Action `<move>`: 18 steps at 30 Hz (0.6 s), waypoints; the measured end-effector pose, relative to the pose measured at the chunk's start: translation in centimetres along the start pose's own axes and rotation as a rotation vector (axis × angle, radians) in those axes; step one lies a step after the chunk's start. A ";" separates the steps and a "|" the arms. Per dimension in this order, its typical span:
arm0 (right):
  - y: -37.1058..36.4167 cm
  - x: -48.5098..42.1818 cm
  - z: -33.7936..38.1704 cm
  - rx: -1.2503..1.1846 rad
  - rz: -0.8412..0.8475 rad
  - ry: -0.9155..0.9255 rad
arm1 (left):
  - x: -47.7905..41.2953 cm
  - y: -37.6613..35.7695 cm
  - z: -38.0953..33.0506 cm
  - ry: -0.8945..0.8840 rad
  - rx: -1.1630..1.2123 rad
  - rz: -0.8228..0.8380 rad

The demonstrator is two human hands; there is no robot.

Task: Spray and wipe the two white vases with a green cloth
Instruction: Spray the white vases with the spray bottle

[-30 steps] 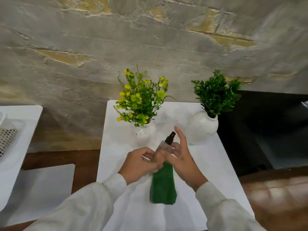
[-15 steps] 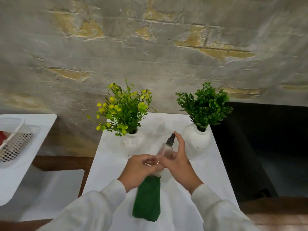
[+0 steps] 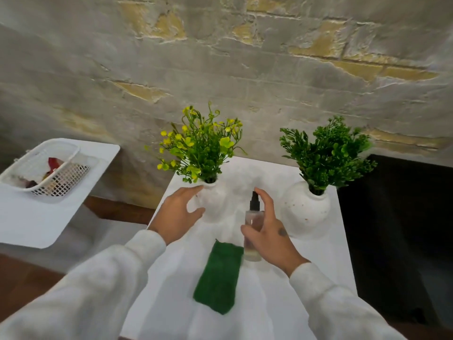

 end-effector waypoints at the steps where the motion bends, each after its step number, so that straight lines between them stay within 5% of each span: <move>1: 0.0 0.0 -0.1 0.003 0.010 0.002 | -0.6 0.2 -0.1 -0.042 -0.040 -0.014; 18: 1.6 -0.9 1.2 0.020 -0.062 0.062 | -2.8 -0.1 -2.7 -0.354 -0.408 -0.071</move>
Point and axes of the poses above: each hand's wrist, its own x-axis away from the middle knuckle, its own y-axis out of the back of the hand, z = x × y, the point moved 7 cm from there along -x, towards the middle knuckle, and after that the axes turned 6 degrees about y, right-handed, at the moved point
